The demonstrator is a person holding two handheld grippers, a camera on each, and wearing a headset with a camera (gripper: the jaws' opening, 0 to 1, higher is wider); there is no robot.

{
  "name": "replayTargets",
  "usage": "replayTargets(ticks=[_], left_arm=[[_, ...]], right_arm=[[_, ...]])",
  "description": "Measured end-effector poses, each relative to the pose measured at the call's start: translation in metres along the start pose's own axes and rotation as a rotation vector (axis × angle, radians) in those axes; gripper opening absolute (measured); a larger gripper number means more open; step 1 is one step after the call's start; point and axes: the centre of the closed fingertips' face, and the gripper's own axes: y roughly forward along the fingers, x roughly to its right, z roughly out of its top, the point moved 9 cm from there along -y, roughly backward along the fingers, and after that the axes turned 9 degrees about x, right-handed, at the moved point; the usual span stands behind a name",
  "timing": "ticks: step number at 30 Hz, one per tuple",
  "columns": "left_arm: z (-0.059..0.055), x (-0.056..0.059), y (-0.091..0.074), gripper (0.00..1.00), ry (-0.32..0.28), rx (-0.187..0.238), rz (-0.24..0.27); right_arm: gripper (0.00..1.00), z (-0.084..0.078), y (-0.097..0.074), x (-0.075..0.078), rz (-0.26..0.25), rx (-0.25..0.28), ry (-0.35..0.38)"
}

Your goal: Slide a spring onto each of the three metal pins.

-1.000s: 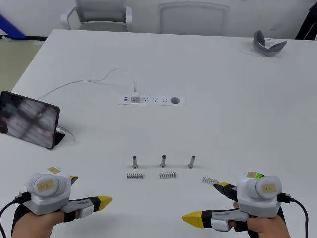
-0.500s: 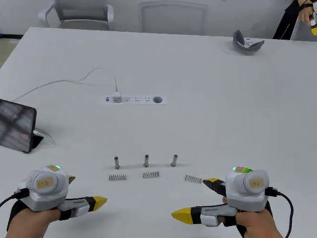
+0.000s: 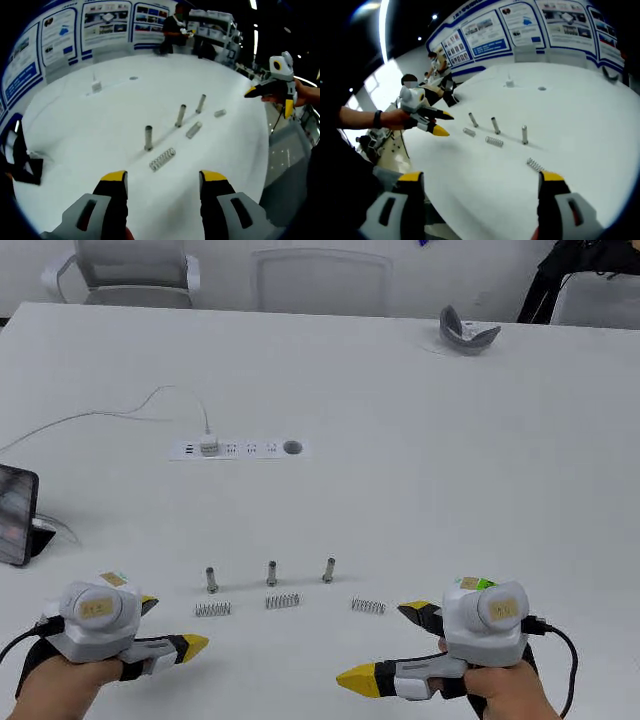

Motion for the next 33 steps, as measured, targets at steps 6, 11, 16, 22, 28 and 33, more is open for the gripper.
replayTargets(ticks=[6,11,16,22,28,33], left_arm=[[0.005,0.000,0.013,0.56,0.018,-0.004,-0.025],[0.003,0.000,0.022,0.51,0.048,-0.029,-0.048],[0.004,0.001,0.034,0.46,0.060,-0.033,-0.067],[0.005,0.004,0.050,0.42,0.064,-0.040,-0.090],[0.003,0.006,0.063,0.36,0.081,-0.058,-0.105],[-0.003,0.006,0.064,0.30,0.098,-0.093,-0.105]], right_arm=[[0.96,0.003,0.001,-0.002,0.004,-0.009,-0.004],[0.96,0.006,-0.002,-0.001,-0.002,-0.003,-0.004],[0.96,0.004,-0.006,0.001,-0.011,0.001,0.001],[0.96,0.000,-0.010,0.002,-0.015,-0.008,0.005],[0.96,-0.001,-0.011,0.002,-0.019,-0.009,0.009],[0.96,-0.003,-0.012,0.001,-0.019,-0.011,0.014]])
